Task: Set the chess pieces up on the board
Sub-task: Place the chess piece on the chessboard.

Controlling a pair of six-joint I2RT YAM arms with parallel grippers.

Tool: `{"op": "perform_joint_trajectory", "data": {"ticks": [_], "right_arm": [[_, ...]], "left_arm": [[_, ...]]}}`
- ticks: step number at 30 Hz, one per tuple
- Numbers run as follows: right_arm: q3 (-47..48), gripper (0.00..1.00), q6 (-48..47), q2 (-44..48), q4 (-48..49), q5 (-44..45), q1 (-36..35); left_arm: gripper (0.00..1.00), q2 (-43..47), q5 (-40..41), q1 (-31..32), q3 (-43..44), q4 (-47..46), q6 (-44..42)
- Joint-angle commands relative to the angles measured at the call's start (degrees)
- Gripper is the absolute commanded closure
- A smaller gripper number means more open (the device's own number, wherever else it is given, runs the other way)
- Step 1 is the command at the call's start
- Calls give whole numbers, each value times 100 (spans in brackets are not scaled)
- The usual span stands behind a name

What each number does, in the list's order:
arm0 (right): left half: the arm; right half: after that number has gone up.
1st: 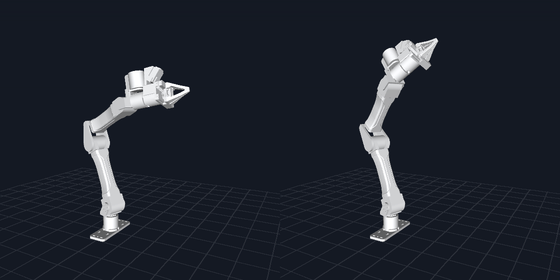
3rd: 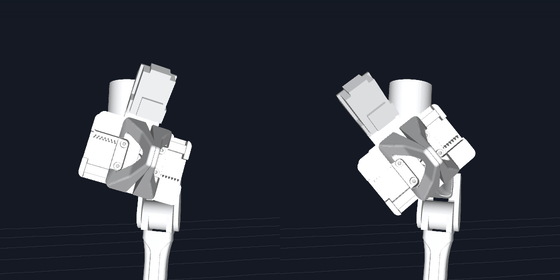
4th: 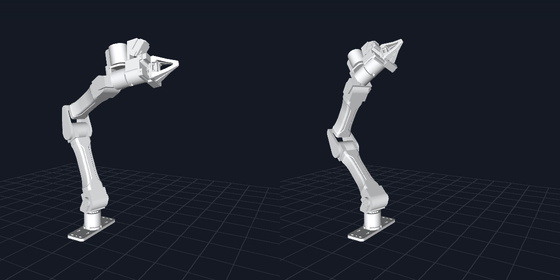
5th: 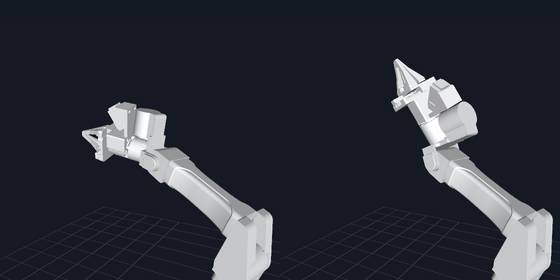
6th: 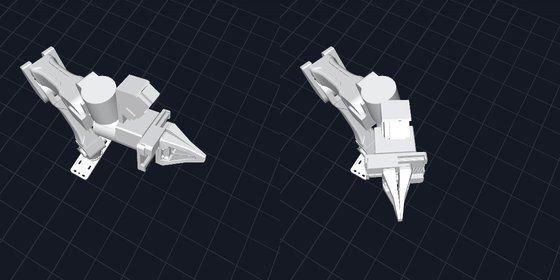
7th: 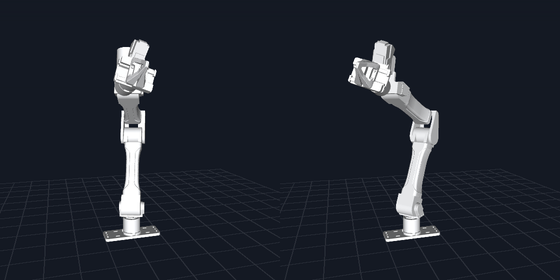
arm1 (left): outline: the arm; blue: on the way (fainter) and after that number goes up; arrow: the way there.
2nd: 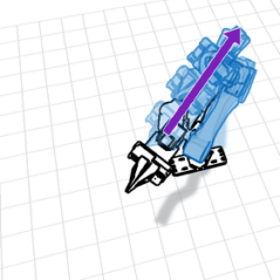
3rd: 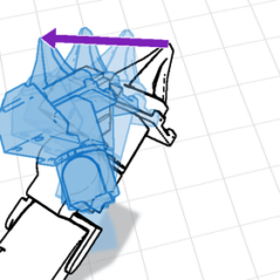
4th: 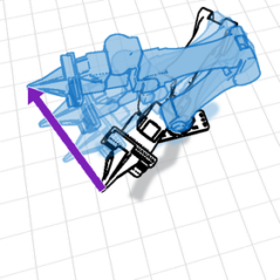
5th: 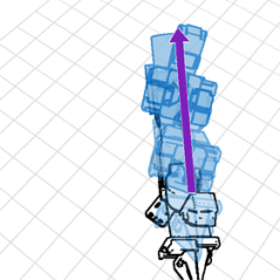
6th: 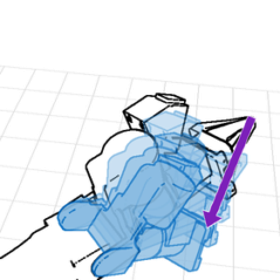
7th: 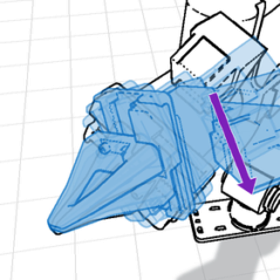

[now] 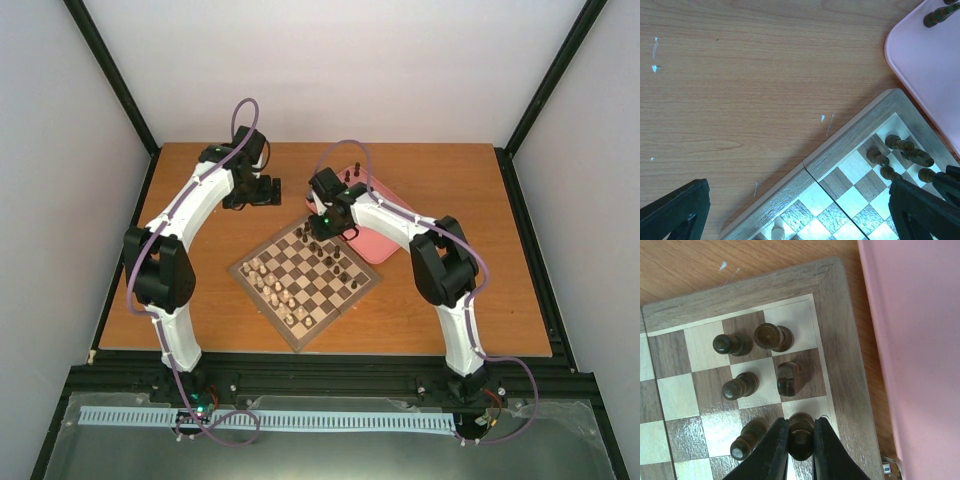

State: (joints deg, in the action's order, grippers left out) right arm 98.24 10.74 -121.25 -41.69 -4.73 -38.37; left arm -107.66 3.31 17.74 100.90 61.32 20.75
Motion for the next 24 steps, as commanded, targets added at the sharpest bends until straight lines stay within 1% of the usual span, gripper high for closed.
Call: {"op": "perform_joint_trajectory", "data": {"ticks": [1, 8, 14, 17, 21, 24], "right_arm": [[169, 96, -66, -178, 27, 71, -57], [186, 94, -72, -223, 11, 179, -57], [196, 86, -92, -229, -15, 160, -55], [162, 83, -127, -221, -10, 48, -57], [149, 82, -145, -203, -31, 2, -65], [115, 78, -168, -181, -40, -37, -65]], "left_arm": [[0, 157, 47, -7, 82, -15, -7], [0, 147, 31, -7, 100, -6, -4], [0, 101, 12, -7, 156, 26, -9], [0, 104, 4, -7, 158, 25, -8], [0, 121, 3, -7, 142, 23, -4], [0, 139, 12, -6, 116, 12, -7]]}}
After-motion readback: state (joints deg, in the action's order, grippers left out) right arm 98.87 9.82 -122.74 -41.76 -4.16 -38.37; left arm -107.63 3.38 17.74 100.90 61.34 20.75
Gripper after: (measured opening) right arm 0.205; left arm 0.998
